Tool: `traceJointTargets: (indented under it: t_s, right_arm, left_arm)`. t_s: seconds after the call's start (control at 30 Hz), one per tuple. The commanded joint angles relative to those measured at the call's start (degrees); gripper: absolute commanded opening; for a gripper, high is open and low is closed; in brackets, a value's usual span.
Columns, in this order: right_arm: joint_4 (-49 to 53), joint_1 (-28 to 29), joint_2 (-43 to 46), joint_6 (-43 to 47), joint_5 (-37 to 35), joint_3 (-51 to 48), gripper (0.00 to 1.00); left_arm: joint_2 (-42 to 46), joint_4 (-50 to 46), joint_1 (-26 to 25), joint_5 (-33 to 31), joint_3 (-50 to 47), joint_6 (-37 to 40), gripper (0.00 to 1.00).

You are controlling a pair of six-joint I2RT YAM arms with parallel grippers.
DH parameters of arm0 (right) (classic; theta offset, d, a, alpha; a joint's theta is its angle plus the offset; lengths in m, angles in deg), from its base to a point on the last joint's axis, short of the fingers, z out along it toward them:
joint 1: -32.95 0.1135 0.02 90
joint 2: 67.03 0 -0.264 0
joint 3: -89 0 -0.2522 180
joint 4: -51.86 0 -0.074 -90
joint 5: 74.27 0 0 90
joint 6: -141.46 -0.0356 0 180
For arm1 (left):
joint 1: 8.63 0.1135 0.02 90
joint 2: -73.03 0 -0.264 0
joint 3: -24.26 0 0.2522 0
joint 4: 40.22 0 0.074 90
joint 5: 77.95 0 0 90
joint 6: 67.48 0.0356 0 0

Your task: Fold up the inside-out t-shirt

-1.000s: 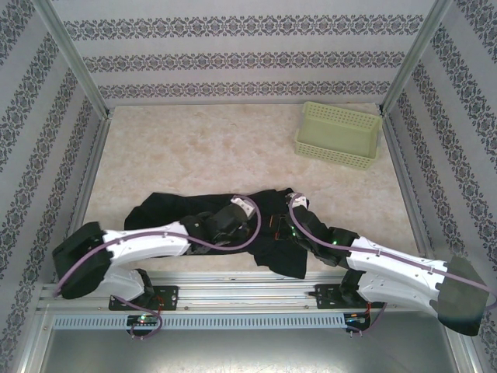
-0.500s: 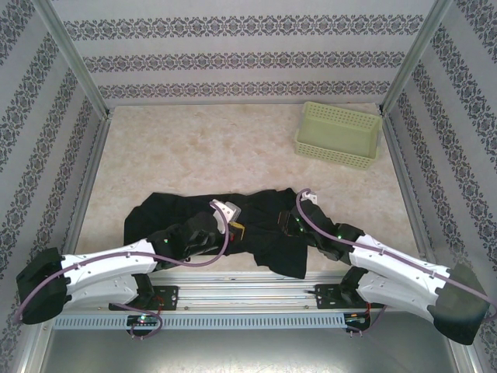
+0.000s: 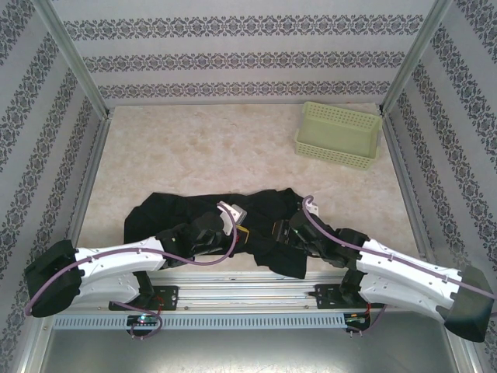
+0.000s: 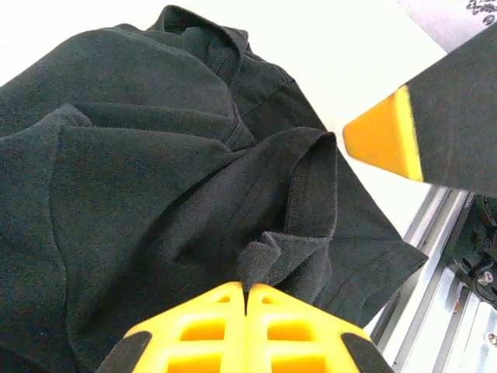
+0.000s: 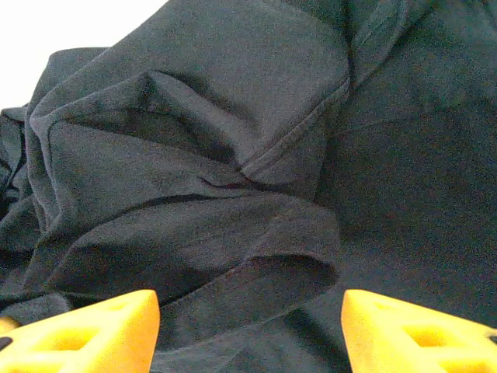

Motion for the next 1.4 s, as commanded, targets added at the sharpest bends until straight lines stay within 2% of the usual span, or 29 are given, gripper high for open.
traceJointTargets:
  t_s: [0.0, 0.2, 0.3, 0.5, 0.77, 0.87, 1.03, 1.1, 1.2, 1.3, 1.33, 1.37]
  right_arm:
    - [-3.93, 1.18, -2.19, -6.16, -1.48, -0.29, 0.63]
    - [-5.71, 1.36, -7.14, -7.42, -1.72, 0.08, 0.56]
    - [-1.74, 1.63, -8.99, -8.50, -4.05, 1.39, 0.53]
    - [3.66, 2.54, -11.55, -10.20, -6.57, 2.93, 0.53]
    - [0.10, 2.91, -12.43, -10.22, -5.88, 1.73, 0.51]
    - [-1.96, 2.91, -12.87, -9.25, -5.65, 1.67, 0.39]
    - [4.85, 2.63, -13.65, -6.75, -9.30, 5.01, 0.08]
    - [7.48, 1.96, -12.40, -5.32, -11.54, 5.37, 0.00]
    - [13.32, 0.35, -9.88, -1.18, -15.61, 7.77, 0.00]
    - [19.66, -1.58, -9.29, 3.77, -20.30, 11.88, 0.00]
    - [21.16, -2.27, -9.37, 5.25, -21.32, 13.00, 0.00]
    - [21.79, -2.98, -9.43, 6.70, -21.92, 13.82, 0.00]
  left_arm:
    - [-0.18, 3.00, -0.69, 0.90, 1.72, -0.88, 0.00]
    - [0.83, 2.83, -1.22, 0.51, 1.10, -0.88, 0.00]
    - [0.90, 2.81, -1.31, 0.34, 0.83, -0.96, 0.00]
    - [0.89, 2.43, -1.31, -0.07, 0.83, -0.85, 0.00]
    - [0.97, 2.52, -1.31, -0.17, 0.45, -0.86, 0.00]
    - [1.00, 2.35, -1.30, -0.07, 0.63, -0.61, 0.00]
    - [1.39, -1.45, -1.31, -1.44, 1.92, 0.13, 0.00]
    - [2.21, -5.27, -1.32, -3.38, 3.09, 0.52, 0.08]
    - [4.89, -13.31, -0.89, -8.87, 4.81, 0.14, 0.36]
    - [9.36, -22.74, 0.41, -15.91, 5.45, -2.48, 0.57]
    - [10.58, -27.22, 1.36, -18.97, 5.85, -4.33, 0.62]
    - [11.13, -32.43, 2.51, -22.52, 6.59, -6.75, 0.64]
